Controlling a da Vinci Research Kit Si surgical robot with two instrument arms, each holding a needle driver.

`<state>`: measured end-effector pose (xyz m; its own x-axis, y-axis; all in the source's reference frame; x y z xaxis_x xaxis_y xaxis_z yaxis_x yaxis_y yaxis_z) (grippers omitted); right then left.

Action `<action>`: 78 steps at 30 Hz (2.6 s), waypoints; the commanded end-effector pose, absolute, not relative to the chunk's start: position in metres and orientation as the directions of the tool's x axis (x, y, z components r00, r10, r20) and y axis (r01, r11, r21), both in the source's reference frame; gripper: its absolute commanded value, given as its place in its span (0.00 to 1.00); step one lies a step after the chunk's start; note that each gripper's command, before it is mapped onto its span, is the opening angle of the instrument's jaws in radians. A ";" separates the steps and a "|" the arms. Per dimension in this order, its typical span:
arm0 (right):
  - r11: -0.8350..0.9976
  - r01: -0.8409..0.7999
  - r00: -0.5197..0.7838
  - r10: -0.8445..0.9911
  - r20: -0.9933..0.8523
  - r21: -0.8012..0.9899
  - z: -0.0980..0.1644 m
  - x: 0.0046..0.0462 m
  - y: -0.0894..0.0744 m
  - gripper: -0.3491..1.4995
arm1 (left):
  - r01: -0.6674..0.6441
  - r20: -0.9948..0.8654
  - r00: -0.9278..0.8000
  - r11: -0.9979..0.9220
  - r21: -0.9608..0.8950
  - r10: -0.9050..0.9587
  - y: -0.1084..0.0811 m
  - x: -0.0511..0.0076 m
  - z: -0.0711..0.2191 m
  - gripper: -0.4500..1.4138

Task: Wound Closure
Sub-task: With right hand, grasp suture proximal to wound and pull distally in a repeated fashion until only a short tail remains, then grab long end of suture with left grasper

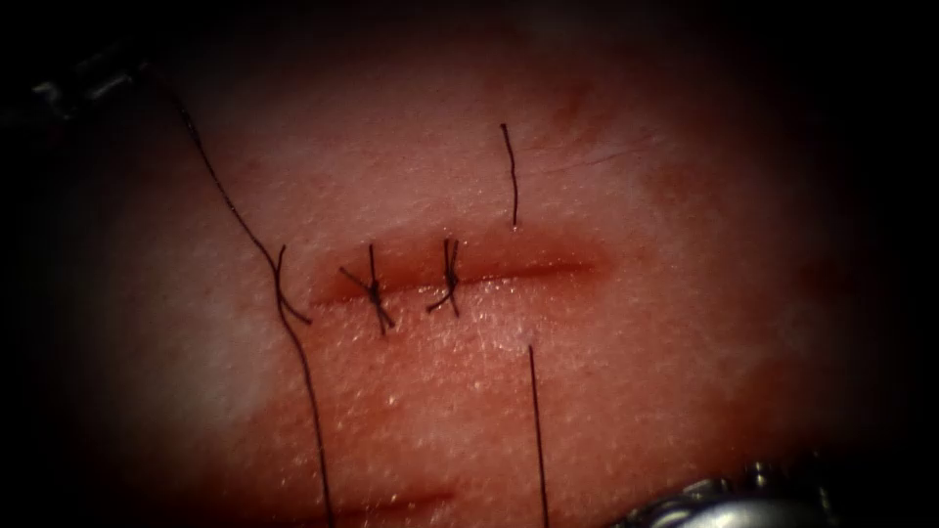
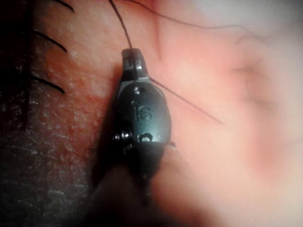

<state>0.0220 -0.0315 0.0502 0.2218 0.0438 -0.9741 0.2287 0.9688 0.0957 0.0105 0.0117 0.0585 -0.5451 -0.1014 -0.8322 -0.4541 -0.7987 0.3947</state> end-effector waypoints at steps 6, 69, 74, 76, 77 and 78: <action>0.966 0.239 0.222 0.047 -0.974 0.101 0.050 0.0228 -0.033 0.00 | -0.454 -0.833 -0.544 -0.798 0.396 -0.104 0.012 0.0101 0.059 0.00; 0.957 -0.286 0.252 0.130 -0.959 0.054 0.045 0.0087 -0.018 0.99 | 0.090 -0.860 -0.413 -0.953 0.289 -0.300 -0.009 -0.0223 0.062 0.59; 0.955 -0.290 0.253 0.130 -0.959 0.052 0.046 0.0087 -0.018 0.99 | 0.120 -0.875 -0.351 -0.943 0.312 -0.334 -0.010 -0.0239 0.062 0.54; 0.955 -0.291 0.254 0.129 -0.959 0.051 0.046 0.0087 -0.018 0.99 | 0.122 -0.876 -0.341 -0.940 0.317 -0.340 -0.011 -0.0244 0.061 0.48; 0.955 -0.291 0.254 0.128 -0.959 0.051 0.046 0.0087 -0.018 0.99 | 0.121 -0.877 -0.337 -0.940 0.320 -0.342 -0.011 -0.0246 0.061 0.47; 0.955 -0.292 0.254 0.128 -0.959 0.050 0.046 0.0087 -0.018 0.99 | 0.116 -0.879 -0.328 -0.939 0.325 -0.345 -0.011 -0.0249 0.061 0.47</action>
<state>0.0081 -0.0178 0.0459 0.2558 0.1295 -0.9580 -0.2934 0.9546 0.0507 -0.0248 -0.0114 0.0601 -0.3185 -0.3525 -0.8799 0.1147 -0.9358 0.3333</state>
